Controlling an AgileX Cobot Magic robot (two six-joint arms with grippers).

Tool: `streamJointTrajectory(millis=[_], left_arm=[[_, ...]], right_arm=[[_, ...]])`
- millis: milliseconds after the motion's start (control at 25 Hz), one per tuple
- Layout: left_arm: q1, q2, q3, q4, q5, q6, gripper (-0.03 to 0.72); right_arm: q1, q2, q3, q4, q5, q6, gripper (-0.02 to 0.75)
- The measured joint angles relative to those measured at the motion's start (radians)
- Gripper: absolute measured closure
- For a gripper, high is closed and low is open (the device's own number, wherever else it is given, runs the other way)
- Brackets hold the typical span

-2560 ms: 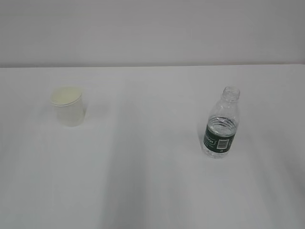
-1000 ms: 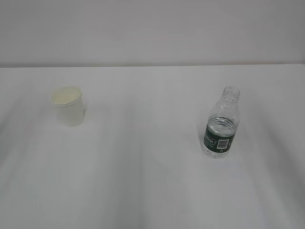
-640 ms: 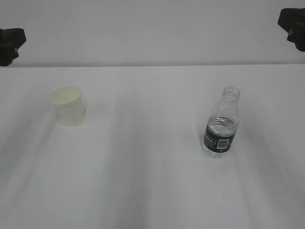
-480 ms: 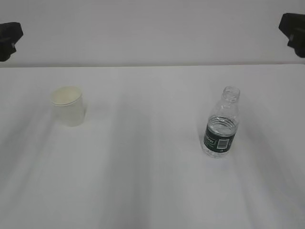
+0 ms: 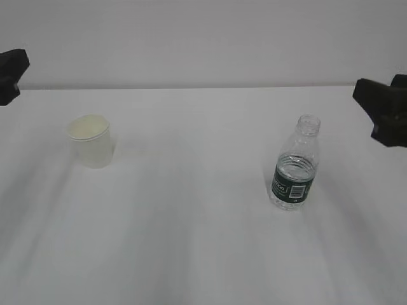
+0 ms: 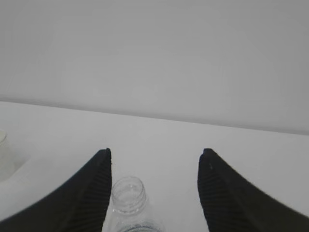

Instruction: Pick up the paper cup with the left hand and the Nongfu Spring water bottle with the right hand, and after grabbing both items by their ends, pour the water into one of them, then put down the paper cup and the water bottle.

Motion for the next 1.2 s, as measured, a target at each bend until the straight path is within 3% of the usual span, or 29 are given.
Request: streamJointTrajectory(millis=[320, 520, 680, 1200], left_arm=[[0.0, 0.038, 0.001, 0.116, -0.042, -0.09, 0.228], [0.0, 0.105, 0.001, 0.193, -0.13, -0.14, 0.228], [0.0, 0.15, 0.001, 0.254, -0.179, -0.171, 0.228], [0.0, 0.166, 0.078, 0.294, -0.317, -0.176, 0.228]], right_arm=[[0.0, 0.0, 0.105, -0.022, -0.115, 0.013, 0.306], [0.0, 0.0, 0.185, -0.022, -0.198, 0.014, 0.213], [0.0, 0.051, 0.227, -0.022, -0.277, 0.009, 0.187], [0.0, 0.478, 0.238, 0.003, -0.638, -0.042, 0.148]])
